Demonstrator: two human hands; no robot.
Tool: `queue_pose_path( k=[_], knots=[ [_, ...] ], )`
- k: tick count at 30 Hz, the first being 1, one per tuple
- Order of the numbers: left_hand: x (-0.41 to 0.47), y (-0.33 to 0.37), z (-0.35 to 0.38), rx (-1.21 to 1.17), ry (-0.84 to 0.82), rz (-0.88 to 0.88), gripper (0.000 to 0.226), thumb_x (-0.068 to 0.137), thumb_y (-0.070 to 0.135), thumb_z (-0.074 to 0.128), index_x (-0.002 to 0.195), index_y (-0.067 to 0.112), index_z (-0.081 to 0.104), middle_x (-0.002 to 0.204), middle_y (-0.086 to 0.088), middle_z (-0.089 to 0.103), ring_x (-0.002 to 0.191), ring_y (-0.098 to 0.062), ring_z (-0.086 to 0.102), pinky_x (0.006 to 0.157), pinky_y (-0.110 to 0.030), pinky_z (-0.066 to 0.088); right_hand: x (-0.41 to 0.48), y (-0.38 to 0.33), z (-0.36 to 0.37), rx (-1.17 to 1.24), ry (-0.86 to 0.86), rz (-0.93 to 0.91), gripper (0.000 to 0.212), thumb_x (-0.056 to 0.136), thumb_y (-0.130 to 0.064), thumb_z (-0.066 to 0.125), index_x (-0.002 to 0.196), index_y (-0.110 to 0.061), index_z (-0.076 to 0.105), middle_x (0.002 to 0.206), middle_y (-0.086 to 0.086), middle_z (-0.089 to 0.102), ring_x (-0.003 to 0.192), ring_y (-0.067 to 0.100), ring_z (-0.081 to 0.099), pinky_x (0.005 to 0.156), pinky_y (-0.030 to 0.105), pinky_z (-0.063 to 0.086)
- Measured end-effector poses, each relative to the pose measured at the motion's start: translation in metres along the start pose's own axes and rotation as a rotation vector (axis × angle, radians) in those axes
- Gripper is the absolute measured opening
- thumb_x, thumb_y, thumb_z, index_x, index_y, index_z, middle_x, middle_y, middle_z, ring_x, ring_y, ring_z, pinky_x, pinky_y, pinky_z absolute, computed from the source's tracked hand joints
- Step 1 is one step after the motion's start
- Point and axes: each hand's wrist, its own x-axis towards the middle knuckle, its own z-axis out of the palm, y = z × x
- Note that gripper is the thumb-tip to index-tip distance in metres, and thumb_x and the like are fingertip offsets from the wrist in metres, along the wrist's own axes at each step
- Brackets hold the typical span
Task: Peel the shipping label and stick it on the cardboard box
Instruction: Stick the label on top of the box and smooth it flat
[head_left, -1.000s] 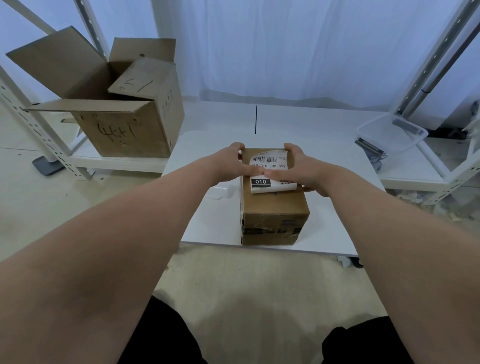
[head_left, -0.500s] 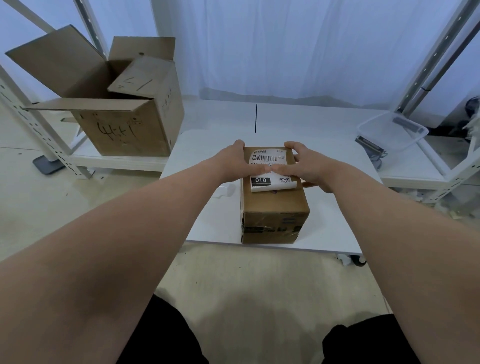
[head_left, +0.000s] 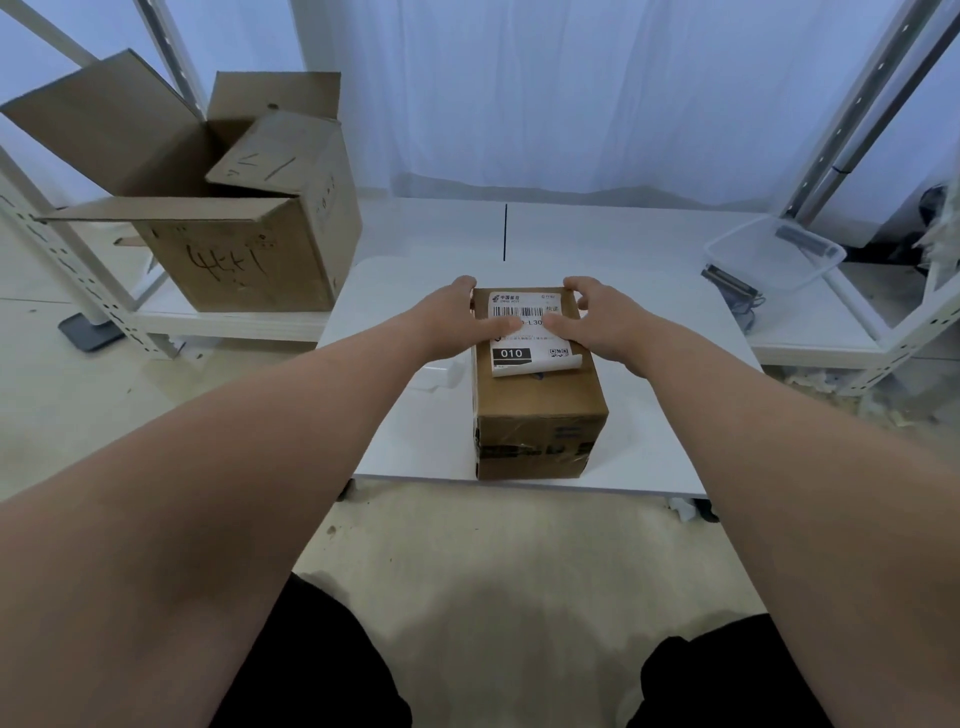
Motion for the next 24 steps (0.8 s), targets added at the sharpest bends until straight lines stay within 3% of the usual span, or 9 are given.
queue_pose_path(
  k=[3,8,13,19,24],
  knots=[
    [0.001,-0.002,-0.003,0.080,0.085,-0.008,0.072,0.088,0.049,0.056,0.143,0.012,0.030,0.136,-0.007,0.054,0.118,-0.025,0.054,0.087,-0.030,0.043,-0.003,0.000,-0.001,-0.004,-0.017,0.004,0.070,0.092,-0.029,0.057,0.150,-0.017,0.020,0.151,0.008,0.033,0.131,0.028,0.044,0.104,0.039,0.041],
    [-0.003,0.008,0.006,0.027,-0.019,0.035,0.075,0.081,0.049,0.066,0.137,0.009,0.033,0.125,-0.006,0.057,0.099,-0.017,0.055,0.075,-0.024,0.047,-0.002,0.000,-0.002,-0.027,-0.011,0.013,0.069,0.092,-0.031,0.058,0.149,-0.020,0.021,0.150,0.007,0.036,0.127,0.026,0.046,0.097,0.035,0.044],
    [-0.003,0.005,-0.002,0.105,0.105,0.033,0.058,0.092,0.041,0.054,0.138,0.010,0.038,0.130,-0.008,0.057,0.108,-0.021,0.056,0.078,-0.025,0.042,0.000,-0.003,0.000,-0.007,-0.005,0.031,0.069,0.092,-0.030,0.058,0.149,-0.018,0.021,0.150,0.008,0.036,0.127,0.027,0.047,0.102,0.037,0.042],
    [0.001,0.011,0.008,0.021,0.031,-0.014,0.069,0.084,0.047,0.063,0.134,0.008,0.034,0.120,-0.007,0.057,0.094,-0.019,0.058,0.076,-0.029,0.053,0.001,-0.009,0.004,0.008,0.011,0.025,0.062,0.095,-0.023,0.054,0.148,-0.015,0.024,0.142,0.010,0.045,0.113,0.025,0.059,0.093,0.035,0.052],
    [0.003,0.011,0.003,0.077,0.066,-0.005,0.058,0.088,0.045,0.058,0.130,0.010,0.039,0.119,-0.007,0.060,0.088,-0.017,0.056,0.060,-0.020,0.046,0.000,-0.009,0.003,0.059,0.009,0.037,0.058,0.096,-0.019,0.051,0.148,-0.017,0.025,0.144,0.010,0.042,0.114,0.026,0.058,0.089,0.031,0.052]
  ],
)
